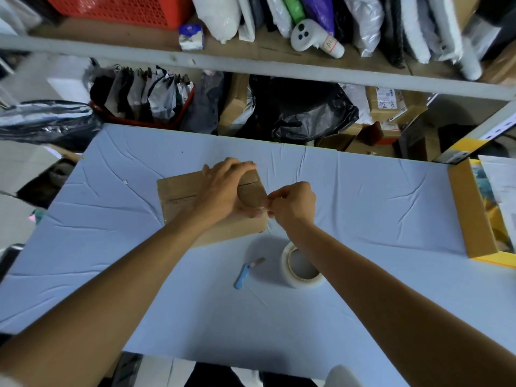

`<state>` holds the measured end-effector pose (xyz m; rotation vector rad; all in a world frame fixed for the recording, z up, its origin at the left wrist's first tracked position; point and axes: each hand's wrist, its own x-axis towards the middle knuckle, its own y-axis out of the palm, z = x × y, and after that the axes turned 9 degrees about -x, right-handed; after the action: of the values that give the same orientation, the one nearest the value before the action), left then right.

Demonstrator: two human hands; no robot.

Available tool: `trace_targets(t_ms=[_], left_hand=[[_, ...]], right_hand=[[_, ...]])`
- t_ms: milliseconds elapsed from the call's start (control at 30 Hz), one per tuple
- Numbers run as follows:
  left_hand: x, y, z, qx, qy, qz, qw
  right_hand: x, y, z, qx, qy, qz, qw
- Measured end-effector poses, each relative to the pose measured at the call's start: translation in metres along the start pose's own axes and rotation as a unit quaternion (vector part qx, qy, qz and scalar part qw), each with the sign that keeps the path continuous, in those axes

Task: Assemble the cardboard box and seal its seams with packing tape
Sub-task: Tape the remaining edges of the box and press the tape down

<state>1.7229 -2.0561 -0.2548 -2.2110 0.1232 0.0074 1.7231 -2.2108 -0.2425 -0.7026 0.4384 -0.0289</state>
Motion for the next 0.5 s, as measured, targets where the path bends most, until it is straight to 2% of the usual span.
trace_targets(t_ms=[133, 233, 300, 367, 500], left_hand=[[0.000, -0.008, -0.002, -0.003, -0.013, 0.048, 0.999], [-0.001, -0.026, -0.003, -0.084, -0.020, 0.079, 0.993], [-0.001, -0.038, 0.005, -0.144, -0.029, 0.038, 0.988], [0.002, -0.050, 0.023, -0.124, -0.045, -0.015, 0.991], [0.004, -0.071, 0.053, -0.060, -0.158, -0.012, 0.985]], right_hand=[[0.011, -0.005, 0.000, 0.001, 0.015, 0.042, 0.999], [0.014, -0.003, 0.001, -0.017, 0.043, 0.049, 0.998], [0.014, -0.004, 0.007, -0.037, 0.055, 0.057, 0.996], [0.014, -0.009, 0.016, -0.071, 0.061, 0.082, 0.992], [0.014, -0.015, 0.036, -0.134, 0.060, 0.110, 0.983]])
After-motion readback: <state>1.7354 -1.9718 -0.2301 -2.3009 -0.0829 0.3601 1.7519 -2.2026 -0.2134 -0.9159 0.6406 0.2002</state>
